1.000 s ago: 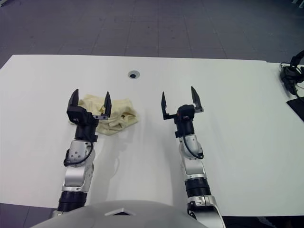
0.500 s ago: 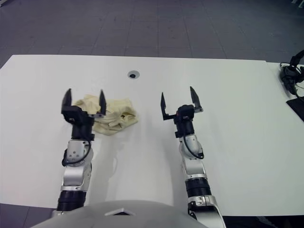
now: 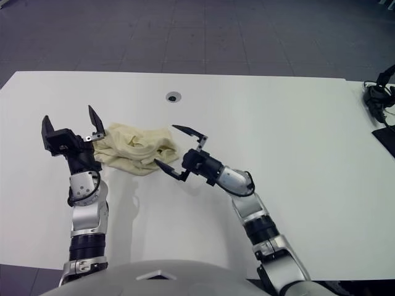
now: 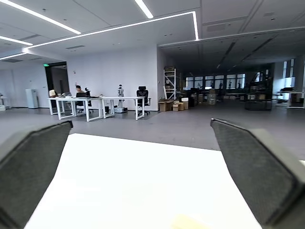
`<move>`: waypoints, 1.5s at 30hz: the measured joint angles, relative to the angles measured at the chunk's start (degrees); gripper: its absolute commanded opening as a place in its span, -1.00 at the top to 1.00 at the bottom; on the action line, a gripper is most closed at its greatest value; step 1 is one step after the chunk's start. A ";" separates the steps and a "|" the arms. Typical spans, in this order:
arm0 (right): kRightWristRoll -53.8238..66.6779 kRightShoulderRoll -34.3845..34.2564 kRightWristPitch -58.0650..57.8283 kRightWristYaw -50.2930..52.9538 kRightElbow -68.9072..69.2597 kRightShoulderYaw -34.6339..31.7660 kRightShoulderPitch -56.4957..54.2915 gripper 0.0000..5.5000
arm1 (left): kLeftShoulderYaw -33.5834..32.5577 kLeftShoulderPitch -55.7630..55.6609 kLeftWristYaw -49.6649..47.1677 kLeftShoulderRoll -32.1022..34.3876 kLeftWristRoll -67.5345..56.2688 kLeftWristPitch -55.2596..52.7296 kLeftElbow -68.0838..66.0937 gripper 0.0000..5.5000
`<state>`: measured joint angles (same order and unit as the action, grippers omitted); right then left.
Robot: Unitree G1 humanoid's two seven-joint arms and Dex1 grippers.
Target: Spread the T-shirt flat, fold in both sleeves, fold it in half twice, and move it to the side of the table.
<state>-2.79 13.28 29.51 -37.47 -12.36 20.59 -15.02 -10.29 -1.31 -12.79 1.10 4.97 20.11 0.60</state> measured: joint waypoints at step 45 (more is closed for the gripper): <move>-11.53 -0.40 11.40 2.22 -20.43 3.69 -16.61 1.00 | 1.61 -0.85 -0.22 0.15 0.51 1.06 -1.54 -0.96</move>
<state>-14.32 12.88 40.92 -35.24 -32.79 24.28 -31.63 -8.68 -2.16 -13.02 1.25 5.47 21.17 -0.95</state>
